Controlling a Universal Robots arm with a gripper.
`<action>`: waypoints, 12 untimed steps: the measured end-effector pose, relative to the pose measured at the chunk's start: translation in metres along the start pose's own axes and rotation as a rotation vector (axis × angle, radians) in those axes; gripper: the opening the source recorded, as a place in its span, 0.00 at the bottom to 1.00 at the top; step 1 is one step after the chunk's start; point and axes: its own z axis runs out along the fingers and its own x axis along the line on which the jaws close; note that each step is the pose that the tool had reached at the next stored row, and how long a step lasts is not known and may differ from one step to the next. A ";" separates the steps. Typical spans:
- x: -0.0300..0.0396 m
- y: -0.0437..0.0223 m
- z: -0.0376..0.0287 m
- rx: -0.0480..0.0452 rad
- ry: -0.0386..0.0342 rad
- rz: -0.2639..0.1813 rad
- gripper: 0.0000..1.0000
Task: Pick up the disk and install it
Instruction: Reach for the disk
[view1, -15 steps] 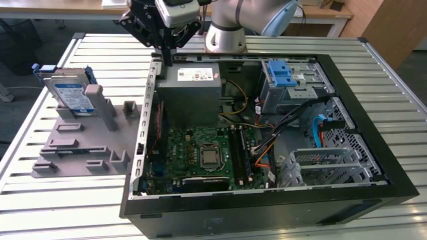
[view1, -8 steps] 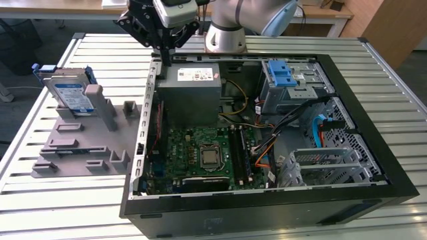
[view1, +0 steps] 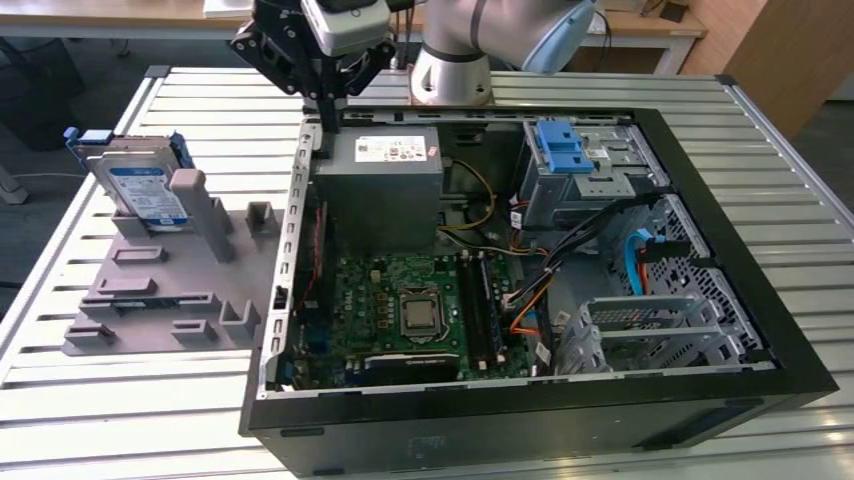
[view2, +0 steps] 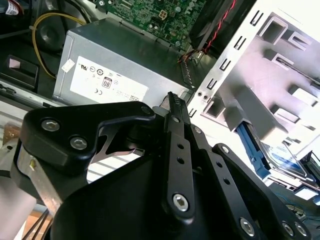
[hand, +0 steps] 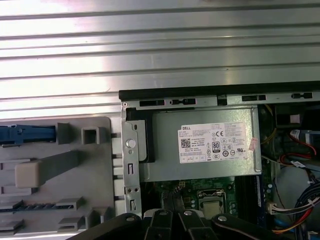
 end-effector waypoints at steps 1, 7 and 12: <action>0.0003 0.0000 0.0000 0.0001 0.0001 0.000 0.11; 0.0022 -0.0002 0.0002 0.0000 0.0000 0.000 0.11; 0.0038 -0.0003 0.0004 0.0000 0.0000 0.000 0.11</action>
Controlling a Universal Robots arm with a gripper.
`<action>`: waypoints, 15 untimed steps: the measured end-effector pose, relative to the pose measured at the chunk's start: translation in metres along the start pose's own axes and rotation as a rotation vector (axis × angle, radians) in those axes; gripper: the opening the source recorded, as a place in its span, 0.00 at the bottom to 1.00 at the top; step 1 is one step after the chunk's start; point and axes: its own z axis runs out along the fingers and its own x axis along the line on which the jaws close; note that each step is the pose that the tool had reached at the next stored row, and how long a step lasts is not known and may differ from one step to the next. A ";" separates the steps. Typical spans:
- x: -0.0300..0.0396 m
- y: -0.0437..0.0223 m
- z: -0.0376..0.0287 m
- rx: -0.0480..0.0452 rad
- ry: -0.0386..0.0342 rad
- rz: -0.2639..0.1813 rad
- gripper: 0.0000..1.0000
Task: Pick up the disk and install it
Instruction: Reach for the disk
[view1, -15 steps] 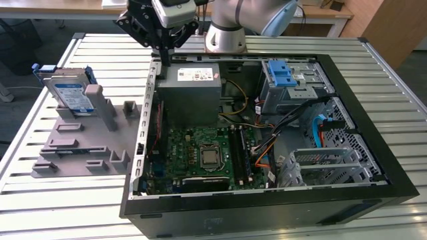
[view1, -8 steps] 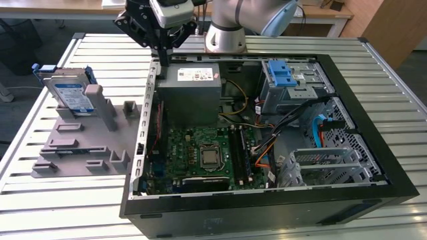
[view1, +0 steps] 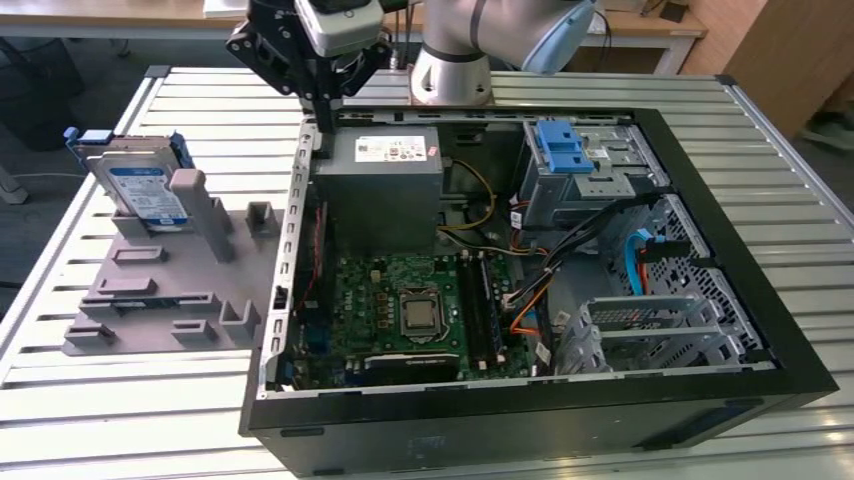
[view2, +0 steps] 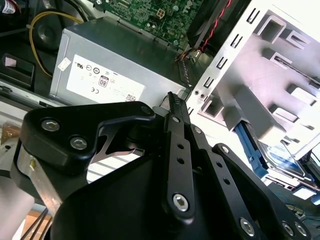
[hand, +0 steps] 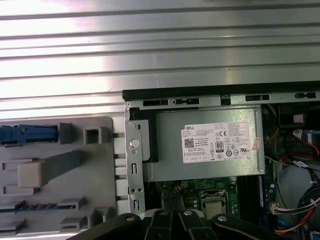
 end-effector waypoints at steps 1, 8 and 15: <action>0.0003 0.0000 0.0000 0.0000 0.0000 0.000 0.11; 0.0023 -0.0002 0.0003 0.0000 0.0000 0.000 0.11; 0.0047 -0.0004 0.0005 0.0000 0.0001 0.000 0.11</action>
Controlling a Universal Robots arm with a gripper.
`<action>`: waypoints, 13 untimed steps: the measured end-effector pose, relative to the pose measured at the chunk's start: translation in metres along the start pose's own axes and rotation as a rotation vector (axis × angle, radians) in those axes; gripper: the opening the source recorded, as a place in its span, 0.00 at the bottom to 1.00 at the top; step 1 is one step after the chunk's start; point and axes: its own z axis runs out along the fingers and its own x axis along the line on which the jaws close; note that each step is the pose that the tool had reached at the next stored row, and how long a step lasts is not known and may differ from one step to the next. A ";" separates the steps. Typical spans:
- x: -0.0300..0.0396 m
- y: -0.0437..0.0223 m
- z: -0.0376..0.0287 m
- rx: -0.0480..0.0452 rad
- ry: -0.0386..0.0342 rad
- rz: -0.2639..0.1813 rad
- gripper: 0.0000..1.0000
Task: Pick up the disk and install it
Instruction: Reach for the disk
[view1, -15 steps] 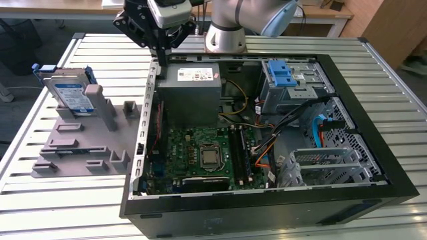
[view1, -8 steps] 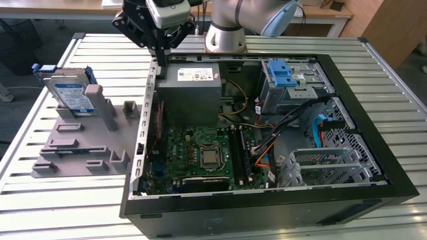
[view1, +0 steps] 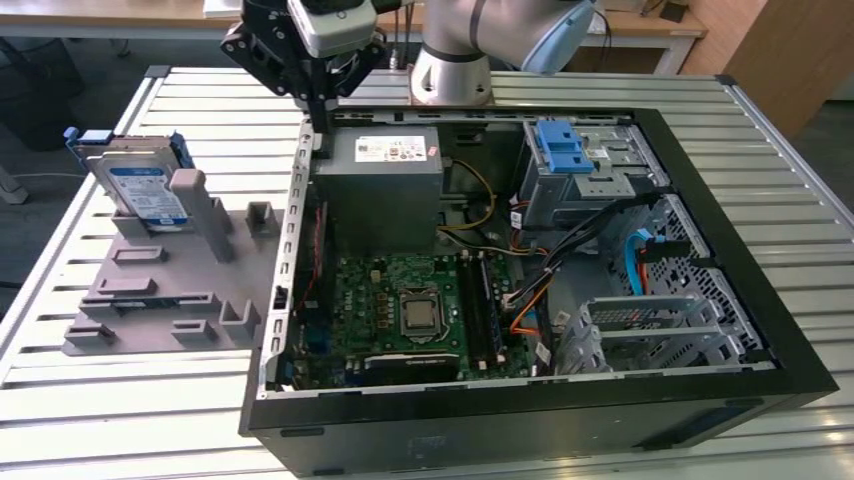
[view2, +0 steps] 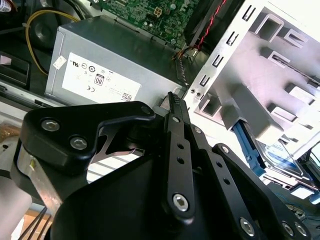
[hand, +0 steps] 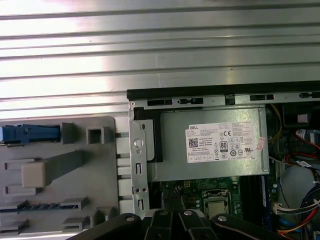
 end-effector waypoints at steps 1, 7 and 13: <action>0.0004 0.0000 0.0000 0.0000 0.0000 0.000 0.11; 0.0016 -0.0001 0.0001 0.0000 0.0000 0.000 0.11; 0.0028 -0.0002 0.0001 0.0000 0.0000 0.000 0.11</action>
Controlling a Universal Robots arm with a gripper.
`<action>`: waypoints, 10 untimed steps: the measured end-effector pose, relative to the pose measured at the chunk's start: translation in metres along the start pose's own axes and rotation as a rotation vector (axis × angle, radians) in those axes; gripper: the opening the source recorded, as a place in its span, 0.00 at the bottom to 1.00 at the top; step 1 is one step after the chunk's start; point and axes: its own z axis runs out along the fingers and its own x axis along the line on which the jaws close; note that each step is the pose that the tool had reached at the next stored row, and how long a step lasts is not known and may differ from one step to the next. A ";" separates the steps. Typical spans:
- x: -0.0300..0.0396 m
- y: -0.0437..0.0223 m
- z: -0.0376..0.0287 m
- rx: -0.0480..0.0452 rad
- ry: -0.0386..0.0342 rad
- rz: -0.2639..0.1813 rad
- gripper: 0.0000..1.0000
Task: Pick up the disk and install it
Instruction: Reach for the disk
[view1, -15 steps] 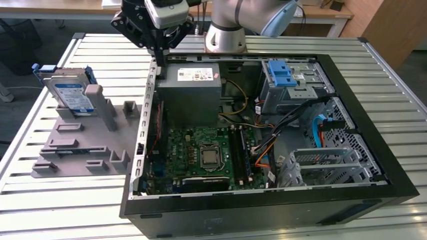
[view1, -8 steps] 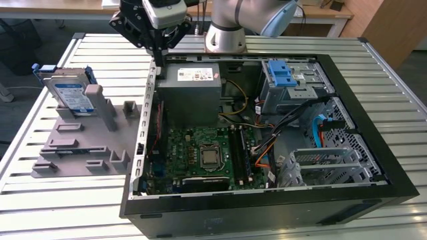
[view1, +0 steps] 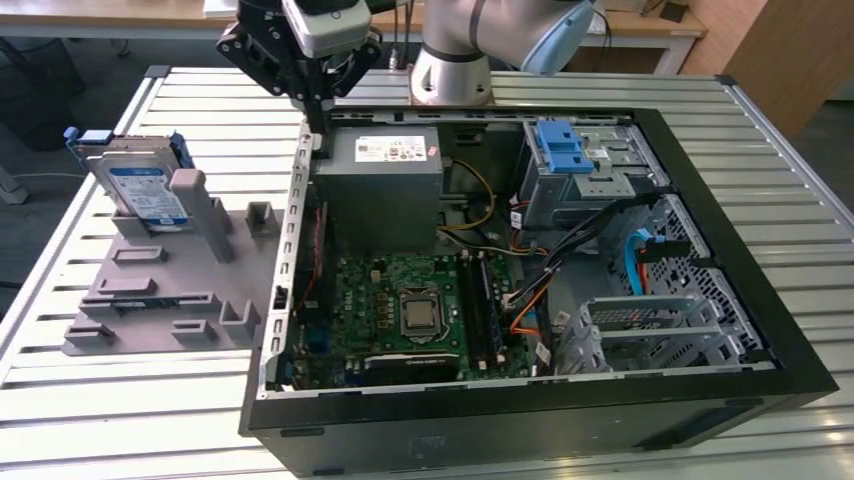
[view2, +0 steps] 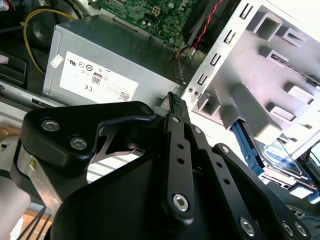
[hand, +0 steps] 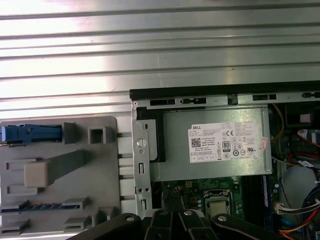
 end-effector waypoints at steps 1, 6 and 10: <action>0.0002 0.0000 0.0000 0.0000 0.0000 0.000 0.11; 0.0012 -0.0001 0.0000 0.0000 0.0000 0.000 0.11; 0.0020 -0.0001 0.0001 0.0000 0.0000 0.000 0.11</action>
